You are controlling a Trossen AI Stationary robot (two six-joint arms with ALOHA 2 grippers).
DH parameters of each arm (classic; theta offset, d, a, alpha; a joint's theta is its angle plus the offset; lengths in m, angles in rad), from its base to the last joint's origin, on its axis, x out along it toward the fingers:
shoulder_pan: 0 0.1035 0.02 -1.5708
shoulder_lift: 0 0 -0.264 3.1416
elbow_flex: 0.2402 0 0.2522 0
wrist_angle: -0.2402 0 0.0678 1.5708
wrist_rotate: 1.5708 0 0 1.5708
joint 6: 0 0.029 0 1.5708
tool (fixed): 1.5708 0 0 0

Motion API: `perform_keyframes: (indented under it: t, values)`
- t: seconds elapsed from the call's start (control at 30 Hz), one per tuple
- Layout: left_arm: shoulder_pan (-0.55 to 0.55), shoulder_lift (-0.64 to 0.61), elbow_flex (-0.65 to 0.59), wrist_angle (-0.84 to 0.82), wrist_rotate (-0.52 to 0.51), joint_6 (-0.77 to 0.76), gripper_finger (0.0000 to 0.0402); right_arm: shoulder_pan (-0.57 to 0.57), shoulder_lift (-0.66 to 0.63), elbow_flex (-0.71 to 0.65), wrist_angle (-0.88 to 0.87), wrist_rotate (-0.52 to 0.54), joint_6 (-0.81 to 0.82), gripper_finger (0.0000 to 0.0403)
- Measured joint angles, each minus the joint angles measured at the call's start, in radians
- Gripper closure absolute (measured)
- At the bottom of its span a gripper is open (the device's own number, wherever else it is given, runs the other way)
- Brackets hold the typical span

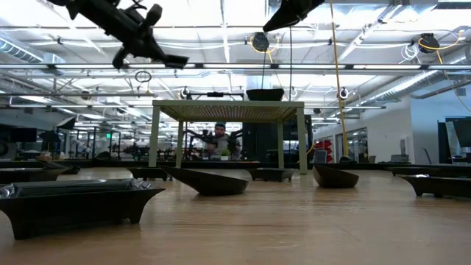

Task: Pick & Place Mini shaped plates
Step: Put the black square plate on the shelf

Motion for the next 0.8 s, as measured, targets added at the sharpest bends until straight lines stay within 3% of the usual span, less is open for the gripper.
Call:
perform_keyframes:
  t: [0.17, 0.4, 0.8]
  values:
    - [-0.062, 0.094, 0.000, 0.007, -0.003, -0.040, 0.0396, 0.000, 0.000, 0.000, 0.000, 0.000, 0.000, 0.0337]
    - [-0.062, 0.211, 0.000, -0.016, -0.003, -0.066, 0.0396, 0.000, 0.000, 0.000, -0.001, 0.000, 0.035, 0.0337]
    - [-0.050, 0.274, 0.000, -0.011, -0.011, -0.076, 0.0394, 0.000, 0.000, 0.000, -0.019, 0.000, 0.035, 0.0337]
